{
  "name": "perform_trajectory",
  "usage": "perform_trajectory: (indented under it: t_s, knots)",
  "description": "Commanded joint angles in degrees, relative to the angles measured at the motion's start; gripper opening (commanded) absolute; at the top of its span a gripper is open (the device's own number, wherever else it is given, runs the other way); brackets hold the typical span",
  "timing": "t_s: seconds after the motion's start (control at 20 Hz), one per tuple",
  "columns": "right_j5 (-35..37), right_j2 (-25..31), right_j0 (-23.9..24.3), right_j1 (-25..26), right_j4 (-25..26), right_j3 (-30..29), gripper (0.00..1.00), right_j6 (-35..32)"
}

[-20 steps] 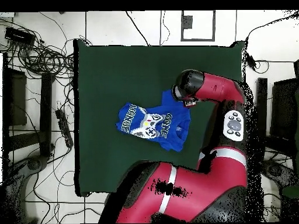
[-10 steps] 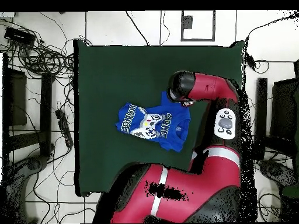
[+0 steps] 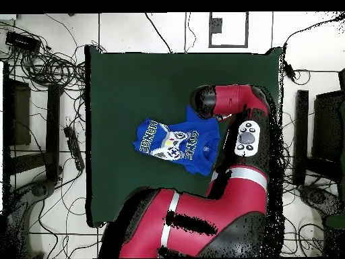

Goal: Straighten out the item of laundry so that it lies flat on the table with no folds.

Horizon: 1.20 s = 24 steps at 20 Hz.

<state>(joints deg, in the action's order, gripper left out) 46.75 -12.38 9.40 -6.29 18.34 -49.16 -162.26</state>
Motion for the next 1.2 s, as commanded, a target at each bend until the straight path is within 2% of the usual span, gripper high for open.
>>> perform_trajectory:
  t_s: [0.05, 0.35, 0.6, 0.75, 0.95, 1.2]
  knots:
    - [-4.75, 0.44, 1.02, 7.56, 6.61, 6.62, 1.0, 6.05]
    - [-5.04, 1.27, 2.22, 8.82, 7.13, 8.56, 1.0, 7.15]
    - [-1.21, 6.68, 3.21, 1.41, 0.92, -1.91, 1.0, 11.42]
    - [0.78, 8.05, 2.27, -3.41, -1.41, -7.15, 1.0, 11.67]
    - [2.24, 8.45, 0.91, -6.72, -2.21, -9.48, 1.0, 10.77]
    - [1.82, 10.87, 1.17, -7.47, -3.23, -10.96, 1.0, 10.03]
